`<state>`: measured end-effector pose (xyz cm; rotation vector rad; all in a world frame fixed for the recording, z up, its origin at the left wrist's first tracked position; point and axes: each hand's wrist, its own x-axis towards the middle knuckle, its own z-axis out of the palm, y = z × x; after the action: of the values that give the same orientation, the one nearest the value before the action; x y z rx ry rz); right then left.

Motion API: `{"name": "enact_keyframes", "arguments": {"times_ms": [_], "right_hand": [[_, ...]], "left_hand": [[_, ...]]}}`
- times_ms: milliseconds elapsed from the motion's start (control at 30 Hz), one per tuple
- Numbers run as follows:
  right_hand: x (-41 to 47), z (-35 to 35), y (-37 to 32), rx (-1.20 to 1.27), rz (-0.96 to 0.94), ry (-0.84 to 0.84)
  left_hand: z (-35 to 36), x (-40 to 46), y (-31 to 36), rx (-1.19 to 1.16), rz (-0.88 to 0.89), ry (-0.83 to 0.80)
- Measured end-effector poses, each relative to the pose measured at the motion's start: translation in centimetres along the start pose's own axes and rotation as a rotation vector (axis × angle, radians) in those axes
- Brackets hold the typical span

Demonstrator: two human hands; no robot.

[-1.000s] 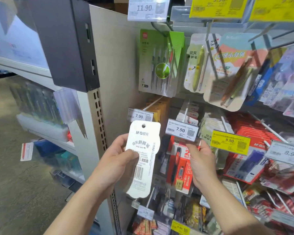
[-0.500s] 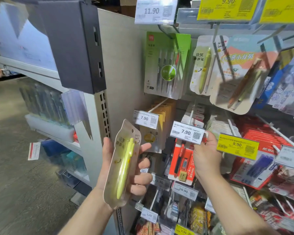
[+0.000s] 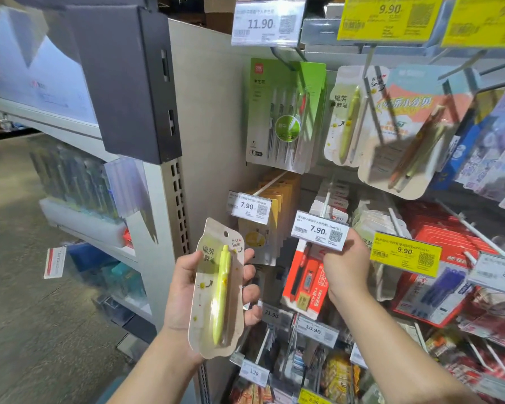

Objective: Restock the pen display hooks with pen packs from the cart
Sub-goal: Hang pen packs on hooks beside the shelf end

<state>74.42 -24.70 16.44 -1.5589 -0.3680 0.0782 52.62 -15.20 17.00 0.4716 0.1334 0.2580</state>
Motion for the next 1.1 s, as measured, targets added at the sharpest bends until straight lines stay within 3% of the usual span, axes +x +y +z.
{"name": "enact_keyframes", "arguments": {"times_ms": [433,600,733,967,1100], "right_hand": [[0.0,1.3,-0.5,-0.084,-0.012,0.116],[-2.5,0.2,0.1,-0.165,0.017,0.093],[-4.0,-1.3,1.7,-0.269,-0.080,0.050],[-5.6,-5.0,0.1,0.156,0.172,-0.074],[-5.5,-7.2,-0.2,0.206,0.199,-0.203]], "left_hand": [[0.5,-0.7,0.2,0.063,-0.073,-0.130],[1.7,-0.2,-0.8,0.165,-0.104,-0.004],[2.5,0.7,-2.1,0.283,-0.155,0.089],[3.3,3.0,-4.8,0.431,-0.151,0.161],[3.7,4.2,-6.3,0.533,-0.157,0.189]]}}
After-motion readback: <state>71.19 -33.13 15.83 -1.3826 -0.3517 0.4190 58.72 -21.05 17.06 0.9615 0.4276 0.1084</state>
